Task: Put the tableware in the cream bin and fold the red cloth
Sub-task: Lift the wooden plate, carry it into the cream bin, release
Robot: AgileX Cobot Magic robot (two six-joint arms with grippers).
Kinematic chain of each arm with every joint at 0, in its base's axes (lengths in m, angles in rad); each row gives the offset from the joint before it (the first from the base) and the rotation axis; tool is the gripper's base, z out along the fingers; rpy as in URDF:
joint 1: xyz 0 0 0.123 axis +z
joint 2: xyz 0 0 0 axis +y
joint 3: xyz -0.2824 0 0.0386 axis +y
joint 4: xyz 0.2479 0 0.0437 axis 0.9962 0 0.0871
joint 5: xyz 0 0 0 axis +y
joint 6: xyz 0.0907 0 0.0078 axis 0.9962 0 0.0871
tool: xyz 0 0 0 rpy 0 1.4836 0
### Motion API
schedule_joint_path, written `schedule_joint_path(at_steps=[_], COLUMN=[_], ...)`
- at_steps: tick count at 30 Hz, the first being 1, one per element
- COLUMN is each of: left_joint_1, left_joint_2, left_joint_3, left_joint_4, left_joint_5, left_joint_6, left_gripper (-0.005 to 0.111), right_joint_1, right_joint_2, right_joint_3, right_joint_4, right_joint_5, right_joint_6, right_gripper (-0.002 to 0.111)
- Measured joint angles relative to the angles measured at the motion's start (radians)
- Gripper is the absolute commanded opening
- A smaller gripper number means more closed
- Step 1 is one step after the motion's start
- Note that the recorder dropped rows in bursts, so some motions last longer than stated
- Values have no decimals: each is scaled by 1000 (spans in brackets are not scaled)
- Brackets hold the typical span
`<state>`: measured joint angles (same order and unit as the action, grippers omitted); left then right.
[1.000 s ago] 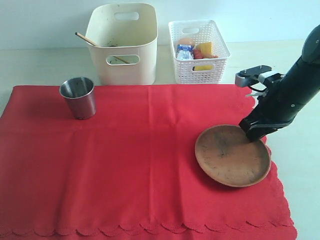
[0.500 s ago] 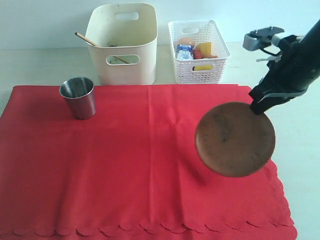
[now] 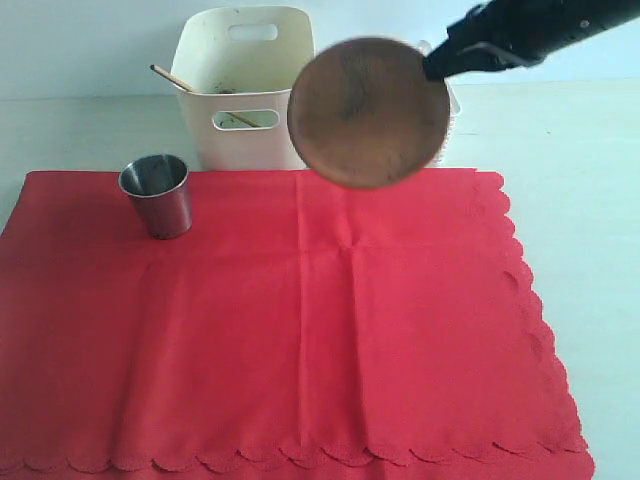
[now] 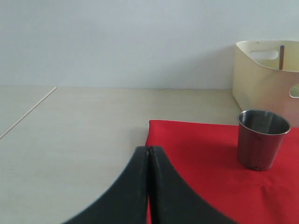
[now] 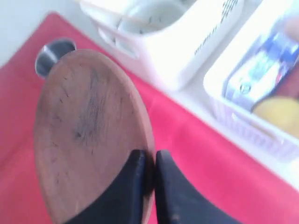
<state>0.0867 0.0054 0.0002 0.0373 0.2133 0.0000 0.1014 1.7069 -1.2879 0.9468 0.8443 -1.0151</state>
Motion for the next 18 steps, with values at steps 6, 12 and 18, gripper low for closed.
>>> schedule_joint_path(at_steps=[6, 12, 18], left_joint_1=[0, 0, 0], left_joint_2=[0, 0, 0], left_joint_3=[0, 0, 0], left_joint_4=[0, 0, 0], left_joint_5=[0, 0, 0], left_joint_6=[0, 0, 0], left_gripper=[0, 0, 0], right_joint_1=[0, 2, 8], right_joint_2=[113, 294, 473], right_joint_3=[-115, -250, -403], right_joint_4=[235, 511, 633], right_joint_5=[-54, -56, -3], right_joint_6=[-30, -33, -33], right_gripper=[0, 0, 0])
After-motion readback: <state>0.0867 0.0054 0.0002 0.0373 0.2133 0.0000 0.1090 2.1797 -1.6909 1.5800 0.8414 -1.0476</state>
